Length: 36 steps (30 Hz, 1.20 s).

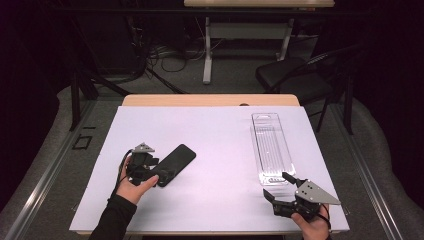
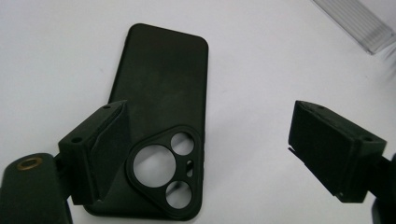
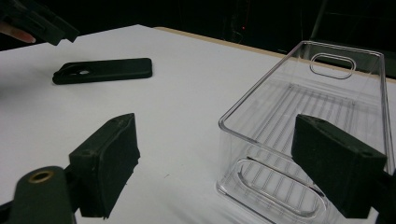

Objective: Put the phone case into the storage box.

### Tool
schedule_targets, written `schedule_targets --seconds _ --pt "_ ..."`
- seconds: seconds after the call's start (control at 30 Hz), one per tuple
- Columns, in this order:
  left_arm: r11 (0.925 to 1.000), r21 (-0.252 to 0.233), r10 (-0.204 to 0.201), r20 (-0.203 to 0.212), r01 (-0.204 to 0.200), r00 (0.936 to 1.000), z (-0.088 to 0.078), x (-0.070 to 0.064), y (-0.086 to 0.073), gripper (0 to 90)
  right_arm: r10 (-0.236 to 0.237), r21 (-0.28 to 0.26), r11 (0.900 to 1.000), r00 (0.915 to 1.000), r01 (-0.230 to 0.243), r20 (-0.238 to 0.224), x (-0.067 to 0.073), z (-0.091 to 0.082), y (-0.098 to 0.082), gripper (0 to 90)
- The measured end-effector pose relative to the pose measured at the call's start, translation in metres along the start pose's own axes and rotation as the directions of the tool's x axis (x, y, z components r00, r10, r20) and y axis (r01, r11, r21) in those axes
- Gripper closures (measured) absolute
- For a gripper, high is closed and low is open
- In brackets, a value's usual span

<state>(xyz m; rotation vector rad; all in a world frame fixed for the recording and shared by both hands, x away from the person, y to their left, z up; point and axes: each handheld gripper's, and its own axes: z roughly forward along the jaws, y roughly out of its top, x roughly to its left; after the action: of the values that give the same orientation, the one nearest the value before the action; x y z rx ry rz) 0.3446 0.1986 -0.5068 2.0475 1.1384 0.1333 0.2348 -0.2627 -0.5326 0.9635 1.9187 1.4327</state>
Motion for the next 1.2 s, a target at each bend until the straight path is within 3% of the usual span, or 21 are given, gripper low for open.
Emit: schedule_targets --seconds 0.13,0.37,0.73,1.2 --pt "0.9997 0.005 -0.026 -0.004 0.026 0.9997 0.0 0.006 0.004 8.3 0.003 0.001 1.0 1.0 -0.003 0.001 0.0 0.0 0.0 14.1" --pt "0.9993 0.035 -0.01 -0.041 0.012 0.9991 0.0 0.011 0.009 1.8 0.003 -0.002 1.0 1.0 -0.003 0.0 0.001 0.001 0.0 14.1" --pt "0.9994 0.031 -0.012 -0.028 0.013 0.9995 -0.003 0.014 0.018 1.8 0.001 -0.002 1.0 1.0 -0.001 -0.004 0.0 0.001 -0.001 14.1" --pt "0.9974 0.057 0.047 -0.063 -0.044 0.9969 -0.004 0.012 0.029 1.7 0.001 0.009 1.0 1.0 -0.001 -0.01 0.001 0.002 -0.001 14.1"
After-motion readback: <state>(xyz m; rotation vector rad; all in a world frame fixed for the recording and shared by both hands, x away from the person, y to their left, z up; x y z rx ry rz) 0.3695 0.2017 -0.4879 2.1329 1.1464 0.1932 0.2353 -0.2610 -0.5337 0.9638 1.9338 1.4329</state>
